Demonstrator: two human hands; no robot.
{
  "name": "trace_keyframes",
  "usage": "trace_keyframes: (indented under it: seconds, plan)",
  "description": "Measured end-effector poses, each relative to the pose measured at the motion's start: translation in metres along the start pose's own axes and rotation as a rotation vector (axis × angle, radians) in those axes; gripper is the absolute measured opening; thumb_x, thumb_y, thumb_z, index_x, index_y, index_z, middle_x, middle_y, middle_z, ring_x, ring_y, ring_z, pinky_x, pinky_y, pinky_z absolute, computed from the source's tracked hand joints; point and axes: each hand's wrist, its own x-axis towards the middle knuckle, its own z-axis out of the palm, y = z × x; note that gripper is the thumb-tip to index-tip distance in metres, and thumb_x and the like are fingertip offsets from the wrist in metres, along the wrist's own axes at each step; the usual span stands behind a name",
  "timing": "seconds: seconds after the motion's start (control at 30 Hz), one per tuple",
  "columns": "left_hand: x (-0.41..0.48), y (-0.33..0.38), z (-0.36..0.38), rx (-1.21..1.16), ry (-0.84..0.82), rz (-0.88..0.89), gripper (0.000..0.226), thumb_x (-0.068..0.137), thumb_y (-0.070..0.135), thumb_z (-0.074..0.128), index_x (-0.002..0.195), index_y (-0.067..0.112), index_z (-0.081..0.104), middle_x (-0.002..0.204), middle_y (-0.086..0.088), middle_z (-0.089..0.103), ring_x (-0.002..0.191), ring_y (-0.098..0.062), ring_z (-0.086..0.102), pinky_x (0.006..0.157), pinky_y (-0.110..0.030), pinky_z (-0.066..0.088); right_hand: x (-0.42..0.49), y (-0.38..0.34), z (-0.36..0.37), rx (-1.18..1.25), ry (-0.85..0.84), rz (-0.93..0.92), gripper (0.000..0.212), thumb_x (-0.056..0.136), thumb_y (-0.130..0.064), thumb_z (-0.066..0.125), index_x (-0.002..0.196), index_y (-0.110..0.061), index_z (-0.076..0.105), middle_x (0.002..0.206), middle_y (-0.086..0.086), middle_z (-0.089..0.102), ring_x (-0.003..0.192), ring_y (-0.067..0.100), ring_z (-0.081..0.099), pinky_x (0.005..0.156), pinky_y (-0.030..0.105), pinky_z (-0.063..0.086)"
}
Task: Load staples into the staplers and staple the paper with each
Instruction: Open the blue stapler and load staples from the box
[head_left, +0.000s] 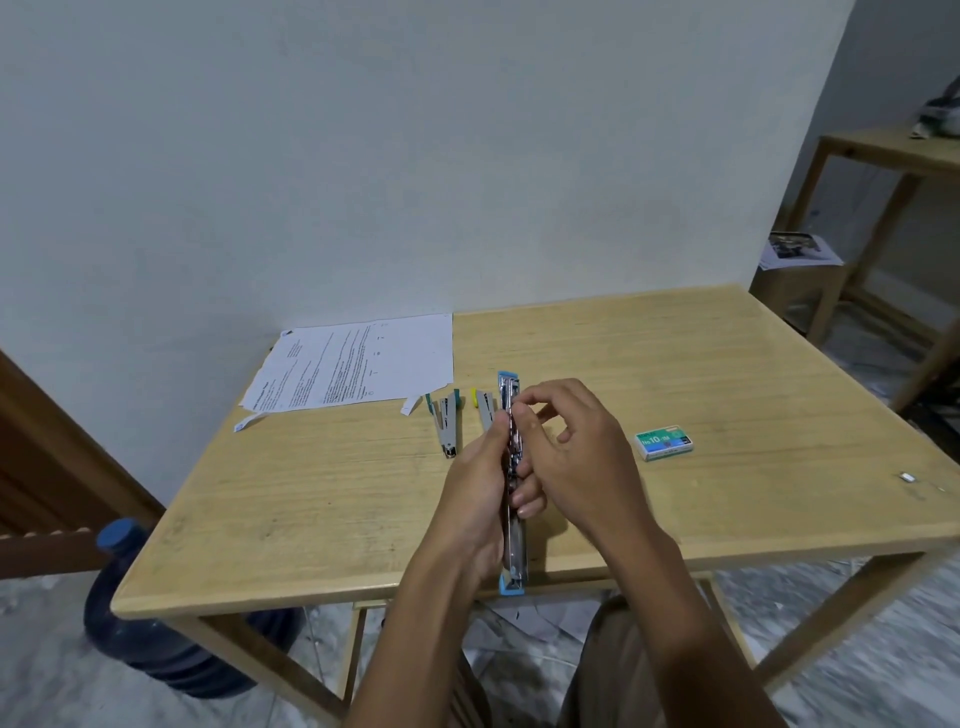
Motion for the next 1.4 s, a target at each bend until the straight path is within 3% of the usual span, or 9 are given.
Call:
trace_keyframes:
  seconds: [0.07, 0.3, 0.4, 0.6, 0.87, 1.0, 1.1, 1.27, 1.4]
  plan:
    - [0.000, 0.000, 0.001, -0.028, 0.021, 0.006, 0.035, 0.104, 0.033, 0.043, 0.103, 0.003, 0.061, 0.055, -0.001, 0.035, 0.036, -0.008, 0.029, 0.037, -0.020, 0.025, -0.002, 0.001, 0.001, 0.024, -0.004, -0.003, 0.007, 0.091, -0.040, 0.057, 0.094, -0.035, 0.061, 0.101, -0.021, 0.057, 0.075, 0.010, 0.067, 0.060, 0.040, 0.058]
    - [0.001, -0.004, -0.003, -0.050, 0.032, 0.040, 0.047, 0.105, 0.033, 0.041, 0.082, 0.004, 0.071, 0.048, -0.001, 0.033, 0.035, -0.008, 0.030, 0.035, -0.020, 0.026, -0.012, 0.009, 0.005, 0.041, 0.040, -0.078, 0.004, 0.090, -0.024, 0.065, 0.094, -0.024, 0.067, 0.097, -0.018, 0.065, 0.085, 0.011, 0.062, 0.073, 0.030, 0.049]
    - [0.002, -0.006, -0.006, 0.004, 0.007, 0.059, 0.039, 0.105, 0.033, 0.040, 0.091, 0.003, 0.062, 0.048, 0.001, 0.040, 0.037, -0.008, 0.032, 0.036, -0.021, 0.027, -0.010, 0.014, 0.004, 0.033, 0.050, -0.095, 0.009, 0.090, -0.028, 0.063, 0.095, -0.024, 0.068, 0.095, -0.017, 0.066, 0.086, 0.013, 0.062, 0.073, 0.031, 0.049]
    - [0.002, -0.005, -0.011, 0.109, 0.014, 0.080, 0.038, 0.104, 0.036, 0.042, 0.097, 0.006, 0.064, 0.053, 0.001, 0.043, 0.041, -0.008, 0.033, 0.039, -0.021, 0.029, -0.008, 0.016, 0.002, 0.057, 0.033, -0.106, 0.003, 0.089, -0.027, 0.065, 0.092, -0.027, 0.066, 0.097, -0.018, 0.065, 0.091, 0.011, 0.061, 0.072, 0.032, 0.050]
    - [-0.002, -0.003, -0.011, 0.247, 0.033, 0.083, 0.038, 0.104, 0.038, 0.042, 0.088, 0.013, 0.066, 0.053, 0.001, 0.044, 0.044, -0.009, 0.033, 0.044, -0.023, 0.030, -0.012, 0.016, 0.001, 0.088, 0.033, -0.091, 0.005, 0.087, -0.018, 0.069, 0.088, -0.023, 0.067, 0.093, -0.015, 0.065, 0.087, 0.011, 0.060, 0.067, 0.029, 0.046]
    - [0.000, -0.004, -0.013, 0.235, 0.082, 0.071, 0.044, 0.103, 0.040, 0.043, 0.079, 0.015, 0.070, 0.051, -0.001, 0.038, 0.044, -0.011, 0.033, 0.043, -0.023, 0.030, -0.015, 0.016, 0.001, 0.103, 0.023, -0.091, 0.005, 0.085, -0.018, 0.070, 0.084, -0.021, 0.066, 0.090, -0.014, 0.066, 0.085, 0.012, 0.061, 0.064, 0.033, 0.047]
    - [0.000, -0.002, -0.014, 0.219, 0.093, 0.080, 0.047, 0.103, 0.041, 0.043, 0.088, 0.008, 0.072, 0.050, -0.001, 0.036, 0.044, -0.010, 0.032, 0.043, -0.022, 0.030, -0.019, 0.013, 0.003, 0.166, 0.025, -0.069, 0.011, 0.083, -0.011, 0.073, 0.079, -0.019, 0.066, 0.088, -0.013, 0.069, 0.083, 0.013, 0.063, 0.063, 0.035, 0.047]
    - [-0.005, 0.001, -0.004, 0.161, 0.110, 0.066, 0.040, 0.104, 0.035, 0.043, 0.099, 0.000, 0.061, 0.055, -0.003, 0.060, 0.039, -0.004, 0.053, 0.038, -0.017, 0.039, -0.024, 0.009, 0.007, 0.243, 0.048, -0.029, 0.013, 0.082, -0.006, 0.075, 0.082, -0.016, 0.067, 0.079, -0.005, 0.067, 0.070, 0.016, 0.061, 0.065, 0.029, 0.051]
    - [-0.003, 0.000, -0.005, 0.145, 0.136, 0.027, 0.043, 0.104, 0.037, 0.043, 0.095, 0.000, 0.063, 0.058, -0.004, 0.064, 0.043, -0.007, 0.045, 0.040, -0.019, 0.037, -0.028, 0.009, 0.008, 0.168, 0.072, -0.098, 0.018, 0.082, -0.002, 0.076, 0.086, -0.018, 0.068, 0.079, -0.004, 0.065, 0.072, 0.011, 0.060, 0.069, 0.017, 0.048]
